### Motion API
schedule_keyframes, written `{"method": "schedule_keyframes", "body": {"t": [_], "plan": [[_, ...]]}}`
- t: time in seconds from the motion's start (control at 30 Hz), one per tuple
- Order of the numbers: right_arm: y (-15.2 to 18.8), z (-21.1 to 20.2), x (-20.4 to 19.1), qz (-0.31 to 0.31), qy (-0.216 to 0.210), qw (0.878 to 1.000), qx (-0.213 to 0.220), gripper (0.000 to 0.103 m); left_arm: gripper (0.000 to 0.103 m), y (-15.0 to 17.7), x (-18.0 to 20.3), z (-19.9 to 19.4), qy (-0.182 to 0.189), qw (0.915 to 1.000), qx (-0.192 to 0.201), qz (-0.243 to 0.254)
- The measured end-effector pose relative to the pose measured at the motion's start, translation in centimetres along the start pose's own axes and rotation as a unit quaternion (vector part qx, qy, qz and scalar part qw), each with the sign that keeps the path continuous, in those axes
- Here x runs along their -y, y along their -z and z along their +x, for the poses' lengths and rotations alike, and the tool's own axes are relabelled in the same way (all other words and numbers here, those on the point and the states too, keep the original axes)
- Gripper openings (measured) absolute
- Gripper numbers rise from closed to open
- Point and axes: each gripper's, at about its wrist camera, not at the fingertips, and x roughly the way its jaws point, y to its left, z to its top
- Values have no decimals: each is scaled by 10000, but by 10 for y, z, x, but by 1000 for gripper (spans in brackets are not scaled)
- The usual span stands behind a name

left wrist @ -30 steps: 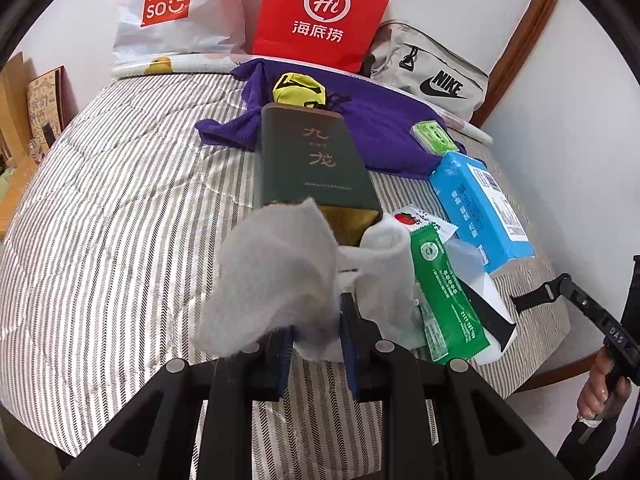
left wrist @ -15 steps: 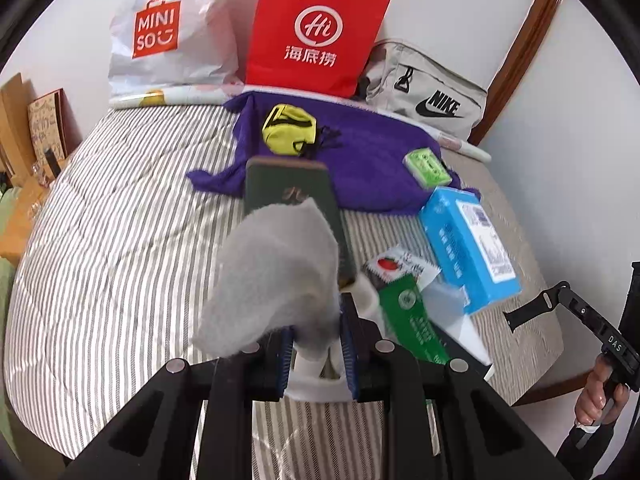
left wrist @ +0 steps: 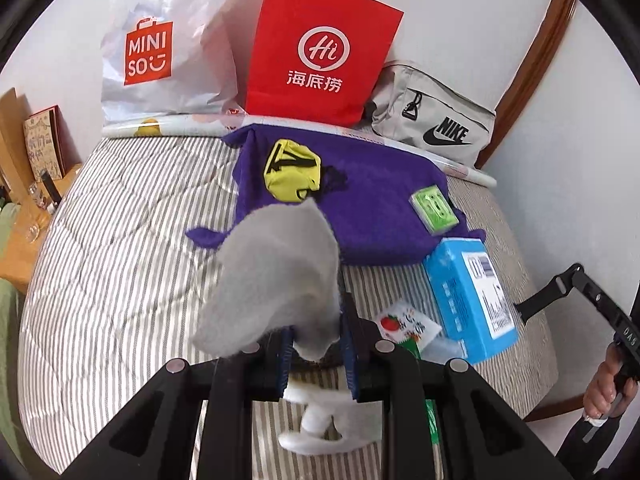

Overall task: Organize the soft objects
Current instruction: 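Carry the white cloth to the purple towel with the left tool while the right tool carries the strap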

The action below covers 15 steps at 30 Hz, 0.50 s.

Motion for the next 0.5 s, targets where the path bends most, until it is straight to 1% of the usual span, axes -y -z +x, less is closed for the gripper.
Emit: {"method": "schedule_keyframes", "body": {"t": [0.1, 0.23, 0.5], "plan": [[-16, 9, -2, -57, -30, 10000, 50, 7, 20, -10, -2, 7, -5, 10000, -2, -22], [-35, 25, -4, -98, -71, 9999, 97, 7, 20, -23, -5, 21, 185, 9997, -63, -139], [-63, 66, -3, -153, 0, 9999, -2, 7, 20, -54, -2, 49, 226, 9996, -151, -22]]}}
